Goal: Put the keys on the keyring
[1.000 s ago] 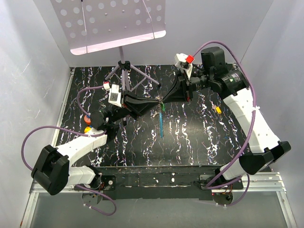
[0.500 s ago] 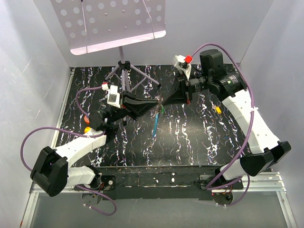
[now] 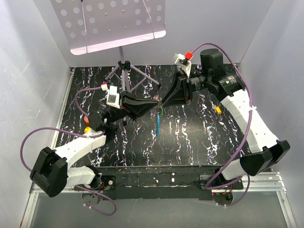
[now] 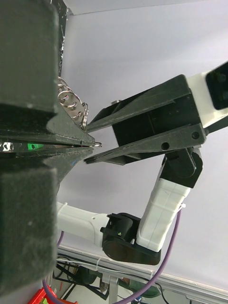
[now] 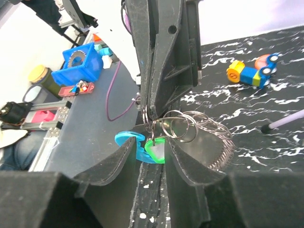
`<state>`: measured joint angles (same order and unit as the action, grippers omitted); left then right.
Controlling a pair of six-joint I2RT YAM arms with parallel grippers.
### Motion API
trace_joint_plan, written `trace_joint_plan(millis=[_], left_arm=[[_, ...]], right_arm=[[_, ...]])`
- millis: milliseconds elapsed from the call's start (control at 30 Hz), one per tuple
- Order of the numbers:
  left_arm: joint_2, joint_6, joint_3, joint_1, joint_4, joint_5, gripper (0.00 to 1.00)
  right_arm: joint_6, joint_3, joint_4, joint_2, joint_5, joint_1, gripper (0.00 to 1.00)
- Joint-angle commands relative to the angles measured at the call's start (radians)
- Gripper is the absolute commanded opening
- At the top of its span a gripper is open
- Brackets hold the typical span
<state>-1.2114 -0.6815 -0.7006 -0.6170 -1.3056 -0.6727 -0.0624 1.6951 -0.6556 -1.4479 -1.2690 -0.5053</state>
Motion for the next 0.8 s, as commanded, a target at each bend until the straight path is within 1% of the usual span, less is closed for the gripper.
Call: trace_joint_plan(millis=[0,100,567,767], left_arm=[[0.041,0.007,-0.02,0.0,-0.119,0.009,0.0],[0.035,-0.001,-0.023,0.0,-0.129,0.004,0.0],[0.032,-0.012,-0.028,0.0,-0.135,0.004,0.0],[0.038,-0.007,-0.025,0.0,-0.13,0.01,0.0]], right_arm=[[-0.092,0.11,-0.036,0.02,-0.046,0.037,0.4],[-0.151,0.135,-0.068,0.008,-0.039,0.037,0.41],[-0.128,0.1,-0.042,-0.009,0.017,-0.015,0.41],[-0.12,0.078,-0.036,-0.003,0.023,-0.03,0.37]])
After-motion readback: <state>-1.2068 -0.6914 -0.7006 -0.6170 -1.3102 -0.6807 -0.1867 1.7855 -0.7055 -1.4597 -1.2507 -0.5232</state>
